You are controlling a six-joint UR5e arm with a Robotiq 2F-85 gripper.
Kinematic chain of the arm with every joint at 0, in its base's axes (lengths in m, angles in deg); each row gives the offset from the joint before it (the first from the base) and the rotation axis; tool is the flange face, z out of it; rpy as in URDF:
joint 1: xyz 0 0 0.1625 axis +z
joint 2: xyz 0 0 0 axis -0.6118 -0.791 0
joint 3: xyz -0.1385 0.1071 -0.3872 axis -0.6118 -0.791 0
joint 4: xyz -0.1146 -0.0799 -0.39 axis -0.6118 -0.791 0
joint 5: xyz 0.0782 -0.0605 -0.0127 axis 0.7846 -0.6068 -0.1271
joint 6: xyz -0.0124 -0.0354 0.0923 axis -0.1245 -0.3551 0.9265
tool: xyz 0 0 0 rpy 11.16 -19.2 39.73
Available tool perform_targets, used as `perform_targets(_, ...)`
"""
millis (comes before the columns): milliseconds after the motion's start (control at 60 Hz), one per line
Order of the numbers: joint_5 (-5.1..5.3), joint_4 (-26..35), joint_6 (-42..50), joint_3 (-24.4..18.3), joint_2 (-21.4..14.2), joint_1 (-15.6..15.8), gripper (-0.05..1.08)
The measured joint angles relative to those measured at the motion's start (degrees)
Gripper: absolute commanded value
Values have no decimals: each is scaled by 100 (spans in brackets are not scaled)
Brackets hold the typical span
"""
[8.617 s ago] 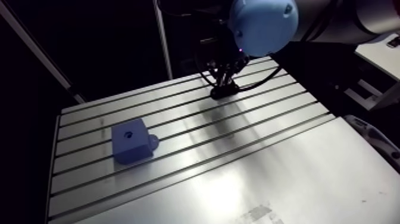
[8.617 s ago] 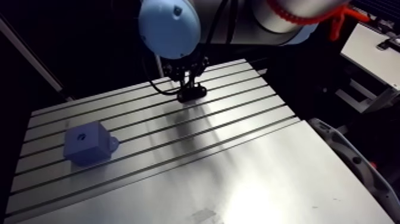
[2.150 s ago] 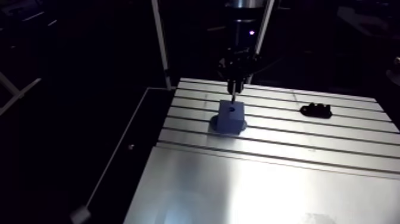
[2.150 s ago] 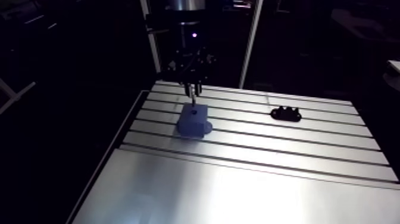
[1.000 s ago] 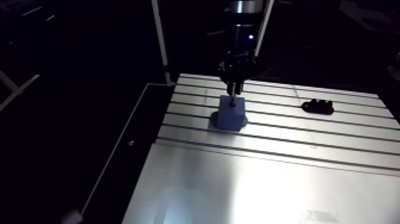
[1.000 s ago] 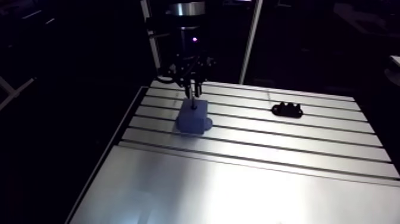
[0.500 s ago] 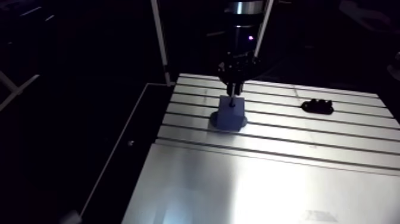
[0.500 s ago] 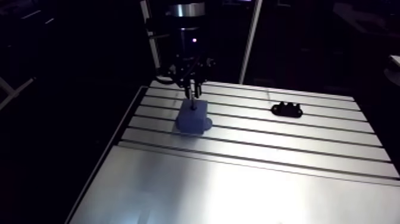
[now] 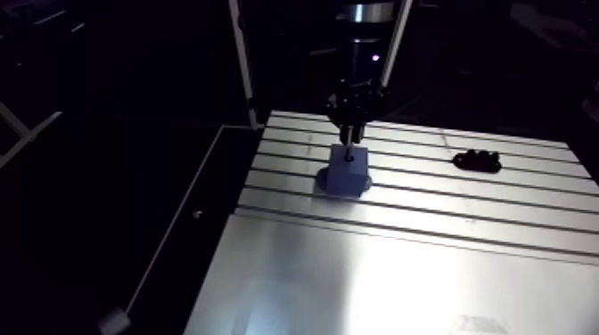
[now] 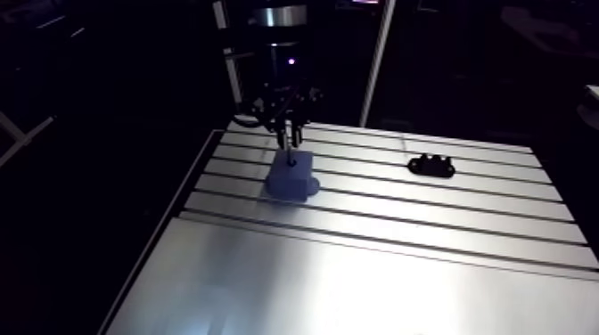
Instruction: Pick up the M10 bolt and insert it into the hex recess until seated.
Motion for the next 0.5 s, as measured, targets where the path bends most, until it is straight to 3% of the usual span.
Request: perform_targets(500,-18,0,-26,38,-6,-12,106)
